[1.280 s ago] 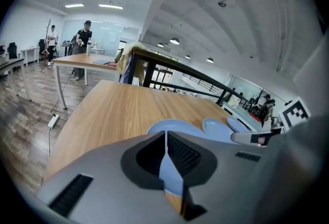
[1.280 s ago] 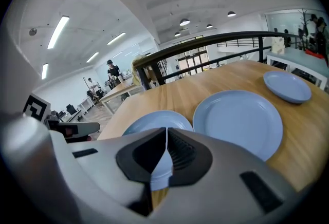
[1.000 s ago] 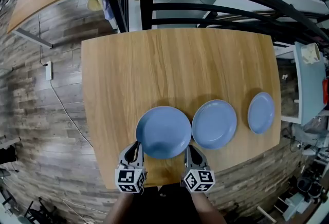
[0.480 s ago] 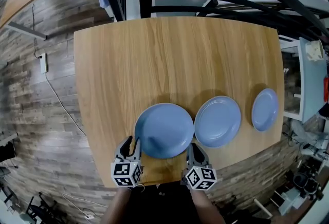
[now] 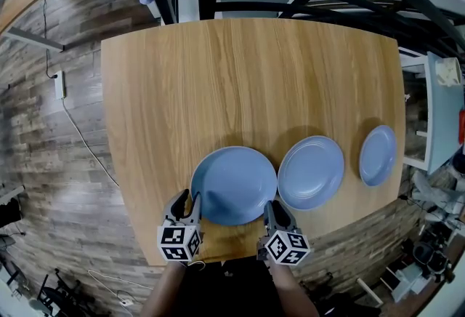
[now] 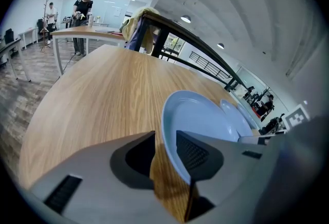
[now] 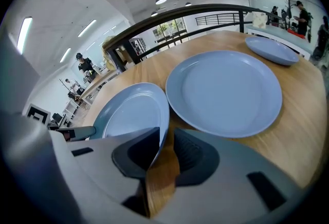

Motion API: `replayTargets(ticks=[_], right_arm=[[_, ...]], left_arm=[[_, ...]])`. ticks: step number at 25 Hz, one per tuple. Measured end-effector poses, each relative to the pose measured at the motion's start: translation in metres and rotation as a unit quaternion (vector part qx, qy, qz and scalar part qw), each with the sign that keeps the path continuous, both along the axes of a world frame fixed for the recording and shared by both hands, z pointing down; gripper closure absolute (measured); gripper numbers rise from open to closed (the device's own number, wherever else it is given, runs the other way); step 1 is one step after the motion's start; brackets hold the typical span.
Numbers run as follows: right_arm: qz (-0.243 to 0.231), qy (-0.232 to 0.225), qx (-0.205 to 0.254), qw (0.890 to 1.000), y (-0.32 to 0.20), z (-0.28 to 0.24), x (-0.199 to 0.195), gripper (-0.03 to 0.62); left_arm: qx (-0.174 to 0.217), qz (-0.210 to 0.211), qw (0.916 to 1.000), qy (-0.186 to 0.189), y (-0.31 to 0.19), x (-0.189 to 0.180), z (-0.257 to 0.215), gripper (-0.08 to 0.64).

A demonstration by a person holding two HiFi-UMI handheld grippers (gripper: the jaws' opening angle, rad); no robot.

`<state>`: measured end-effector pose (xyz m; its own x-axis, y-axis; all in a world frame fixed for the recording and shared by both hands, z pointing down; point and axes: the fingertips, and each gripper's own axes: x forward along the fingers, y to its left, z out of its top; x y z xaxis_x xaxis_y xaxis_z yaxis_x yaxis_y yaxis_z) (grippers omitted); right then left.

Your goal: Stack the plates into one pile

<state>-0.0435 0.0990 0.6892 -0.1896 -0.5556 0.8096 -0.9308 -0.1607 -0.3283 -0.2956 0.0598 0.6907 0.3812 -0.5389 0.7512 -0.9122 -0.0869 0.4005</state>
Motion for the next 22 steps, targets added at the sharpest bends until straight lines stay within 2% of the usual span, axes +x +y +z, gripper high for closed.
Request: replayTargets(ticks=[8,15,22], right_arm=[[0.000,-0.004,-0.004,1.000,-0.002,0.005,-0.003,0.508],[-0.008,-0.004,-0.001,1.000,-0.005,0.007,-0.005,0.534],[-0.007,0.000,0.001,1.000,-0.006,0.007,-0.007,0.538]], left_arm=[[-0.011,0.003,0.9999,-0.002,0.000,0.000,0.012,0.425],[-0.013,-0.005,0.9999,-0.010,0.001,0.004,0.016,0.498],[-0.022,-0.009,0.9997,-0.006,0.008,0.001,0.015,0.500]])
